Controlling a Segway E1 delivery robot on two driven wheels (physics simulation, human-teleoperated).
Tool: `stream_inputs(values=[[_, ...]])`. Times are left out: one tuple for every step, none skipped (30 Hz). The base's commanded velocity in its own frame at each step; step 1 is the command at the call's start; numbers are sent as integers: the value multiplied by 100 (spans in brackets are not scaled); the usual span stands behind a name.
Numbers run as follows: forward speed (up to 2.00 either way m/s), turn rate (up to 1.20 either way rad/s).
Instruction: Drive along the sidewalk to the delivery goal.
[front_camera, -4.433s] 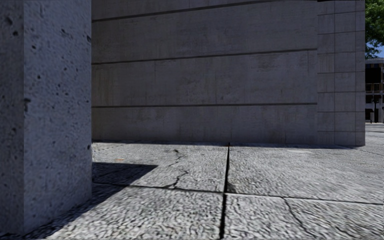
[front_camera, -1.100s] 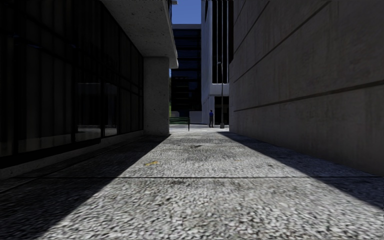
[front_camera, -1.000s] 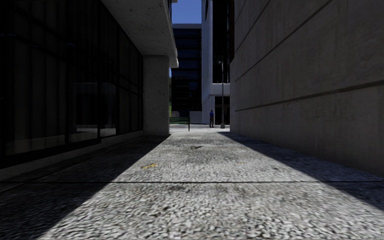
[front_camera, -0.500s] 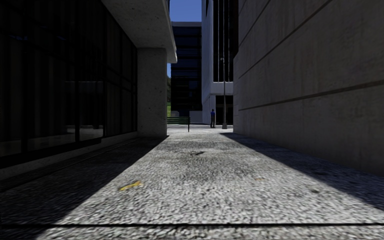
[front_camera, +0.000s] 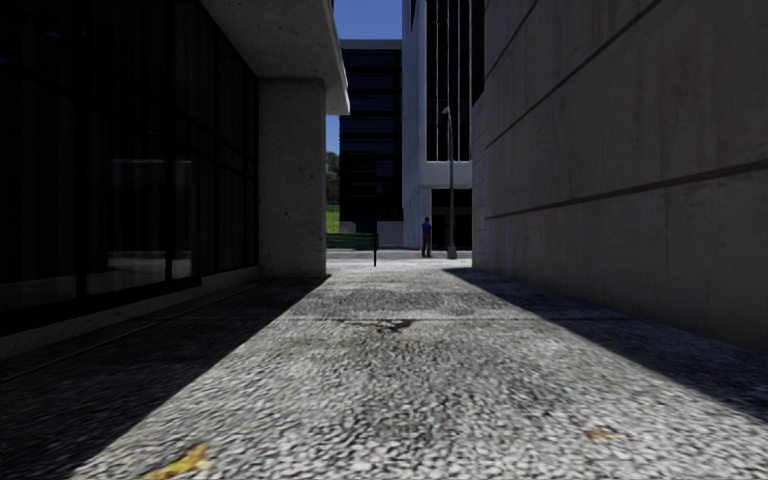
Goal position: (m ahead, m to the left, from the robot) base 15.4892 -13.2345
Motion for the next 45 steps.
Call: stream_inputs(values=[[200,0],[200,0],[200,0],[200,0],[200,0],[200,0],[200,0],[200,0],[200,0],[200,0],[200,0],[200,0],[200,0],[200,0],[200,0],[200,0],[200,0],[200,0],[200,0],[200,0],[200,0],[200,0],[200,0],[200,0],[200,0],[200,0],[200,0],[200,0],[200,0],[200,0],[200,0],[200,0],[200,0],[200,0],[200,0],[200,0],[200,0],[200,0],[200,0],[200,0],[200,0],[200,0],[200,0],[200,0],[200,0]])
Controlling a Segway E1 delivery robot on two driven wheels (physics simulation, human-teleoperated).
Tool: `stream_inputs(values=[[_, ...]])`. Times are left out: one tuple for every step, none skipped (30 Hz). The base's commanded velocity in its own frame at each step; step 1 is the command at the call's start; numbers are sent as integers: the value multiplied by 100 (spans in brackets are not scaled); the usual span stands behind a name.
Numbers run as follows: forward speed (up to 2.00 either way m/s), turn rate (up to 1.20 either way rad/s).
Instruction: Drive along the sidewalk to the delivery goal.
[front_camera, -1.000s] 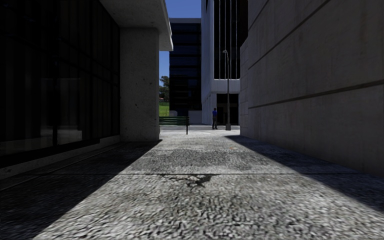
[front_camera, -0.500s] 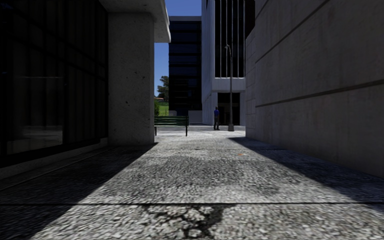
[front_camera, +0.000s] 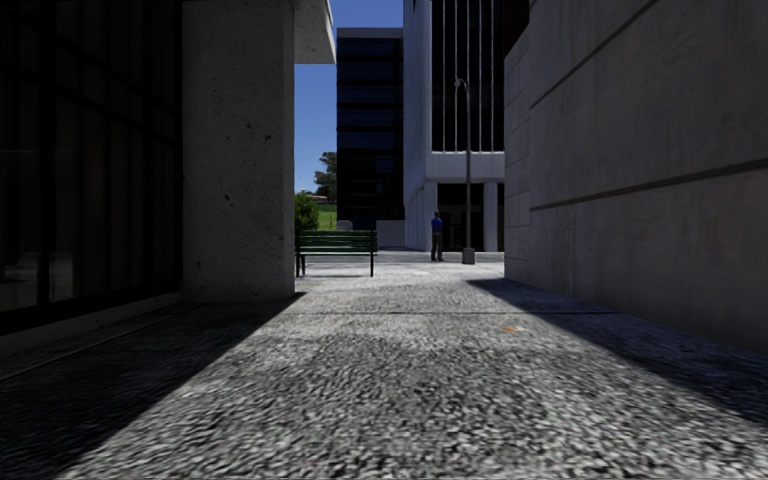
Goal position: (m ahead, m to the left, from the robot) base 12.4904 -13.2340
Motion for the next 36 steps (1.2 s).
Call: stream_inputs(values=[[200,0],[200,0],[200,0],[200,0],[200,0],[200,0],[200,0],[200,0],[200,0],[200,0],[200,0],[200,0],[200,0],[200,0],[200,0],[200,0],[200,0],[200,0],[200,0],[200,0],[200,0],[200,0],[200,0],[200,0],[200,0],[200,0],[200,0],[200,0],[200,0],[200,0],[200,0],[200,0],[200,0],[200,0],[200,0],[200,0]])
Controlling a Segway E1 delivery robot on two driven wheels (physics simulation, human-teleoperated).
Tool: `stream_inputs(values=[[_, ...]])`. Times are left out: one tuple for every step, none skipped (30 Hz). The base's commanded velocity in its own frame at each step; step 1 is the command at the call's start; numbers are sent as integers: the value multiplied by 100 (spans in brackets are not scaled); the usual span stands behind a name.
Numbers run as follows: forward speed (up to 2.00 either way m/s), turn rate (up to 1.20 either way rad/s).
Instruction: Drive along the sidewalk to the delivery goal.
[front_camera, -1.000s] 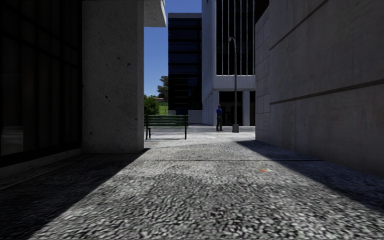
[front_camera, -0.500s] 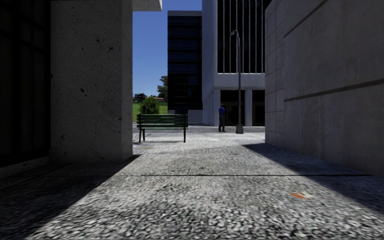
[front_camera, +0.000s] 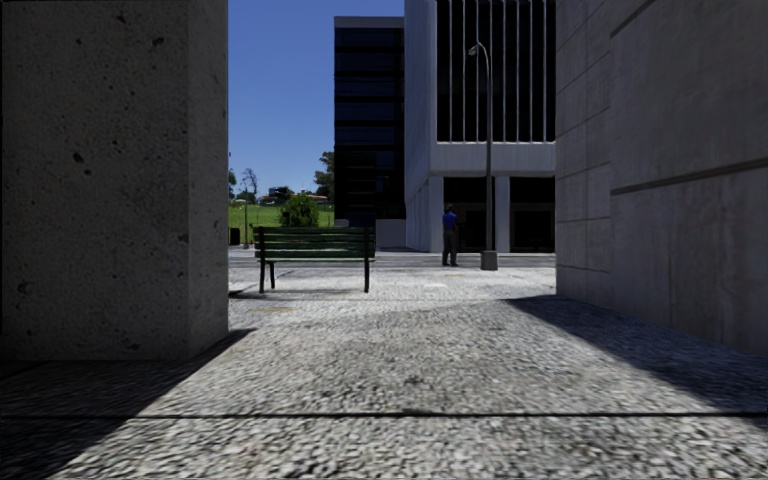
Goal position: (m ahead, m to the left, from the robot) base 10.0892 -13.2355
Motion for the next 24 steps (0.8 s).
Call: stream_inputs(values=[[200,0],[200,0],[200,0],[200,0],[200,0],[200,0],[200,0],[200,0],[200,0],[200,0],[200,0],[200,0],[200,0],[200,0],[200,0],[200,0],[200,0],[200,0],[200,0],[200,0],[200,0],[200,0],[200,0],[200,0]])
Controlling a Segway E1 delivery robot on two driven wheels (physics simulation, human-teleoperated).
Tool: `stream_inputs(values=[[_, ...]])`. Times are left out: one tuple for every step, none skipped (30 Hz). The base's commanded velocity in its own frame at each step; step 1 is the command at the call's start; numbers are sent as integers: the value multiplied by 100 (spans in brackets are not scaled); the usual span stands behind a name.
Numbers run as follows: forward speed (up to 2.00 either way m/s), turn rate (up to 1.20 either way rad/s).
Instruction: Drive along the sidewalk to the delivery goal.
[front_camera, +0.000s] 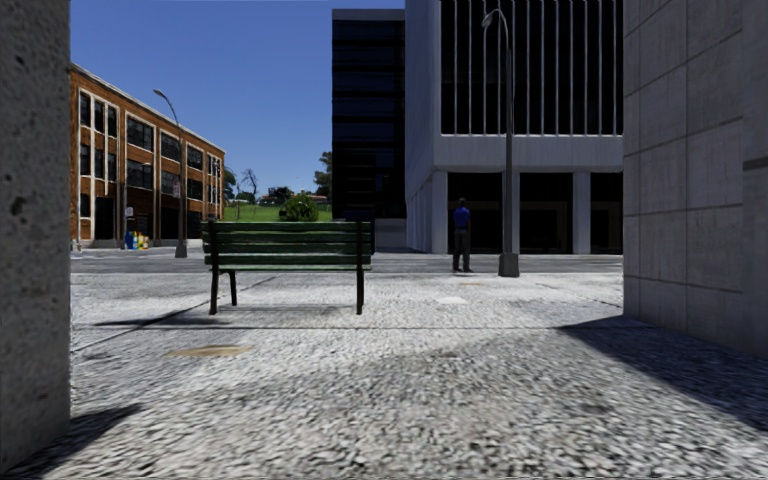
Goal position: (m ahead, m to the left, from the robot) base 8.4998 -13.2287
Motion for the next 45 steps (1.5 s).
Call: stream_inputs(values=[[200,0],[200,0],[200,0],[200,0],[200,0],[200,-10],[200,-10],[200,-19],[200,-23],[200,-26],[200,-34],[200,-40],[200,-43],[200,-43],[200,-43],[200,-43],[200,-43],[200,-43],[200,-44],[200,-46],[200,-49],[200,-49],[200,-50],[200,-50],[200,-50],[200,-50],[200,-50],[200,-50],[200,-50],[200,-50],[200,-50],[200,-50],[200,-50],[200,-50],[200,-49],[200,-45],[200,-43],[200,-43],[200,-43],[200,-41],[200,-39],[200,-38],[200,-37],[200,-34],[200,-33]])
